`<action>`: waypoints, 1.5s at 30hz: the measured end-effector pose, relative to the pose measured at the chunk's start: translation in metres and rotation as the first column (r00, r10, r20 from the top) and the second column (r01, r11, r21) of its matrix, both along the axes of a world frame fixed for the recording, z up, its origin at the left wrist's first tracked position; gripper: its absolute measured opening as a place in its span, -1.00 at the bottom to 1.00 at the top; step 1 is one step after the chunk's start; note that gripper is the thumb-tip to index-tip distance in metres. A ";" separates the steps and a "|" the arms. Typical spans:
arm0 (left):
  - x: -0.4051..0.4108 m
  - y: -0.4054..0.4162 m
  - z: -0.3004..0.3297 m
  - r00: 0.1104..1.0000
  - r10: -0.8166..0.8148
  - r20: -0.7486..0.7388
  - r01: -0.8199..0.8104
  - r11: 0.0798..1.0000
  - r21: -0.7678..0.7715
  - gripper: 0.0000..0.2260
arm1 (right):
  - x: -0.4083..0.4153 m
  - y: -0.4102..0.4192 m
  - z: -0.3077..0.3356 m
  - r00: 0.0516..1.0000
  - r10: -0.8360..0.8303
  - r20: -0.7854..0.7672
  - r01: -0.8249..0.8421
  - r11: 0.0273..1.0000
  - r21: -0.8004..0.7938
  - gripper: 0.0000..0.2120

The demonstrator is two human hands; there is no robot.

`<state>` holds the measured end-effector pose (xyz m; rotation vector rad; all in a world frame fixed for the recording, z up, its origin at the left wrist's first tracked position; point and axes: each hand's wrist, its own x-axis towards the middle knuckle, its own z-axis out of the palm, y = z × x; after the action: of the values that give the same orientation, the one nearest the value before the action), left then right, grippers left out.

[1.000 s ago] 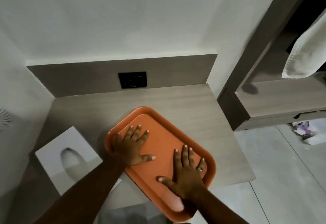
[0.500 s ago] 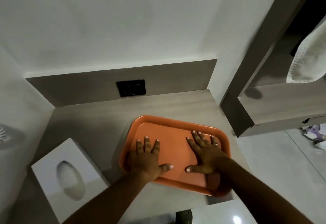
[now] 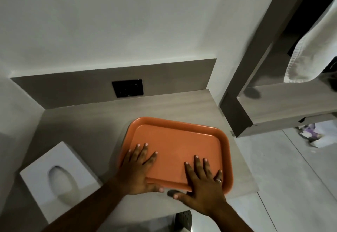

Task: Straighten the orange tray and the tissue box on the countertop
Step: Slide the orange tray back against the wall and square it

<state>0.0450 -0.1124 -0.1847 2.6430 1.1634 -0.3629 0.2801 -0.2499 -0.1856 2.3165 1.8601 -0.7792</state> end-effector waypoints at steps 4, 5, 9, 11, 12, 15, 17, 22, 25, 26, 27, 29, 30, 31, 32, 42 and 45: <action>0.013 -0.002 -0.012 0.996 0.087 0.013 -0.087 0.996 -0.022 0.10 | 0.023 0.012 -0.002 0.998 0.059 0.036 -0.060 0.998 0.023 -0.03; 0.017 -0.002 -0.014 0.994 0.110 0.013 -0.110 0.994 -0.027 0.10 | 0.029 0.017 -0.002 0.996 0.076 0.043 -0.077 0.997 0.025 -0.03; 0.031 0.003 -0.017 0.982 0.186 0.033 -0.185 0.982 -0.032 0.09 | 0.048 0.037 0.000 0.987 0.141 0.074 -0.142 0.990 0.017 -0.03; 0.039 0.008 -0.018 0.977 0.209 0.036 -0.208 0.978 -0.028 0.08 | 0.058 0.049 0.001 0.984 0.162 0.080 -0.163 0.987 0.007 -0.03; 0.044 0.012 -0.017 0.975 0.218 0.036 -0.217 0.976 -0.028 0.08 | 0.063 0.056 0.001 0.982 0.169 0.081 -0.170 0.986 0.003 -0.03; 0.058 0.029 -0.016 0.971 0.238 0.030 -0.238 0.971 -0.031 0.10 | 0.079 0.079 0.000 0.980 0.180 0.084 -0.180 0.984 0.002 -0.04; 0.067 0.041 -0.014 0.967 0.252 0.032 -0.251 0.967 -0.035 0.11 | 0.088 0.094 0.000 0.977 0.192 0.092 -0.192 0.981 -0.001 -0.04; 0.086 0.067 -0.016 0.951 0.304 0.049 -0.302 0.953 -0.034 0.10 | 0.110 0.134 0.000 0.967 0.235 0.098 -0.236 0.972 -0.005 0.01; 0.095 0.080 -0.018 0.942 0.330 0.063 -0.330 0.944 -0.019 0.10 | 0.121 0.155 0.000 0.962 0.253 0.097 -0.254 0.967 -0.003 0.03; 0.097 0.083 -0.018 0.939 0.336 0.069 -0.335 0.942 -0.016 0.11 | 0.123 0.159 0.000 0.962 0.256 0.096 -0.257 0.966 -0.003 0.03; 0.100 0.088 -0.018 0.937 0.342 0.075 -0.342 0.940 -0.014 0.11 | 0.126 0.165 0.001 0.961 0.259 0.094 -0.260 0.966 -0.004 0.04; 0.104 0.097 -0.019 0.933 0.350 0.085 -0.350 0.937 -0.012 0.11 | 0.130 0.174 0.001 0.960 0.264 0.093 -0.265 0.964 -0.006 0.04; 0.107 0.102 -0.019 0.932 0.352 0.088 -0.352 0.936 -0.012 0.11 | 0.133 0.179 0.002 0.959 0.268 0.095 -0.268 0.963 -0.007 0.05; 0.109 0.105 -0.019 0.930 0.355 0.091 -0.355 0.935 -0.012 0.11 | 0.135 0.183 0.003 0.958 0.271 0.098 -0.272 0.962 -0.006 0.05; 0.112 0.107 -0.020 0.928 0.361 0.097 -0.362 0.932 -0.011 0.11 | 0.138 0.187 0.003 0.956 0.276 0.103 -0.277 0.961 -0.004 0.06; 0.123 0.109 -0.023 0.912 0.395 0.109 -0.396 0.918 -0.012 0.12 | 0.152 0.201 -0.002 0.945 0.309 0.110 -0.310 0.951 -0.010 0.02; 0.121 0.108 -0.016 0.922 0.373 0.101 -0.372 0.928 -0.035 0.12 | 0.149 0.199 0.007 0.943 0.318 0.097 -0.315 0.948 -0.046 0.05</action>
<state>0.1656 -0.0040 -0.2008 2.3214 1.5777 -0.1553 0.4288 -0.0508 -0.1784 1.9254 2.0827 -0.6269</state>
